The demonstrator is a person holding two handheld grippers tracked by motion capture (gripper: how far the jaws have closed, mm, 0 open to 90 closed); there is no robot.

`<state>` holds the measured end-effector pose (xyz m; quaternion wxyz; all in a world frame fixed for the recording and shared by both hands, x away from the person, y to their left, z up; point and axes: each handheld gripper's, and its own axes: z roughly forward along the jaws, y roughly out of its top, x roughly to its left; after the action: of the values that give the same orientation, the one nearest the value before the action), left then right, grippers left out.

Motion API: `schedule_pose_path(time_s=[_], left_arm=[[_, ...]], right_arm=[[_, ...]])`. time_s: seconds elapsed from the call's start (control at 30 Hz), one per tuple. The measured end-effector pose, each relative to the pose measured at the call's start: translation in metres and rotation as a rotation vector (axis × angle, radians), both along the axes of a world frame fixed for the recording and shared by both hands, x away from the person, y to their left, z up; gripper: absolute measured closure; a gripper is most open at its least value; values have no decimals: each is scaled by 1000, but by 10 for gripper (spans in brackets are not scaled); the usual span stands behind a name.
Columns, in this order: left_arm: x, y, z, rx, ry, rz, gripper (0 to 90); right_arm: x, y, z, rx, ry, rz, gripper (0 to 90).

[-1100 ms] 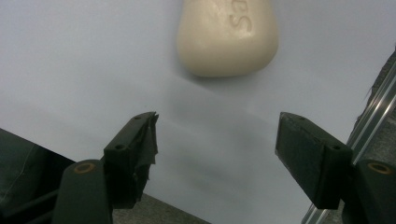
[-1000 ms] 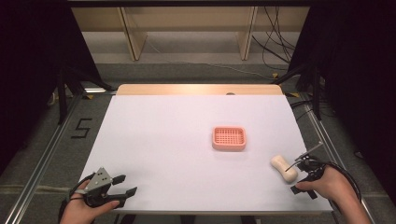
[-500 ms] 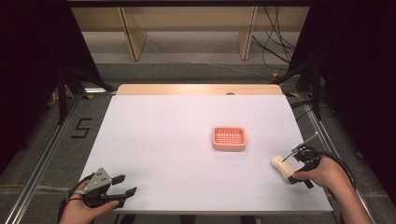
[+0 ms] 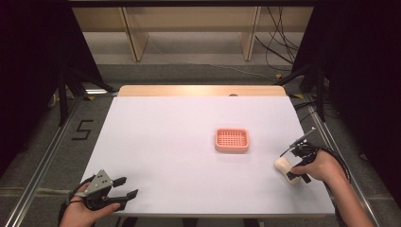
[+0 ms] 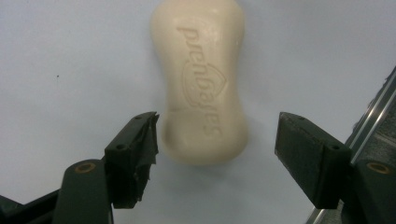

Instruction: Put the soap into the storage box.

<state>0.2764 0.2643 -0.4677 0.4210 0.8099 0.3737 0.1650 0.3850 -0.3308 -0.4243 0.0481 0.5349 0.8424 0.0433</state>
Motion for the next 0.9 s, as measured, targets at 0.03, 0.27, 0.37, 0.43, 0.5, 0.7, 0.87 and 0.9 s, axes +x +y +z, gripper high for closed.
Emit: schedule_pose_path(time_s=[0.03, 0.27, 0.37, 0.43, 0.5, 0.7, 0.87, 0.9], left_arm=[[0, 0, 0, -4, -3, 3, 351], [-1, -1, -1, -25, 12, 13, 351], [-1, -1, -1, -26, 13, 14, 350], [-1, -2, -1, -23, 17, 20, 350], [-1, -1, -1, -18, 20, 17, 350], [-1, -1, -1, -17, 13, 14, 351], [-1, -1, -1, -19, 16, 17, 351], [1, 1, 0, 5, -6, -5, 351]], right_arm=[[0, 3, 0, 5, 14, -32, 307], [7, 5, -2, 14, 21, -26, 311], [11, 6, -4, 12, 25, -20, 311], [14, 6, -4, 15, 36, -14, 314], [17, 7, -5, 12, 48, -14, 322], [22, 12, -9, 18, 65, -11, 357], [26, 13, -12, 11, 74, -7, 379], [27, 14, -14, 15, 75, -4, 390]])
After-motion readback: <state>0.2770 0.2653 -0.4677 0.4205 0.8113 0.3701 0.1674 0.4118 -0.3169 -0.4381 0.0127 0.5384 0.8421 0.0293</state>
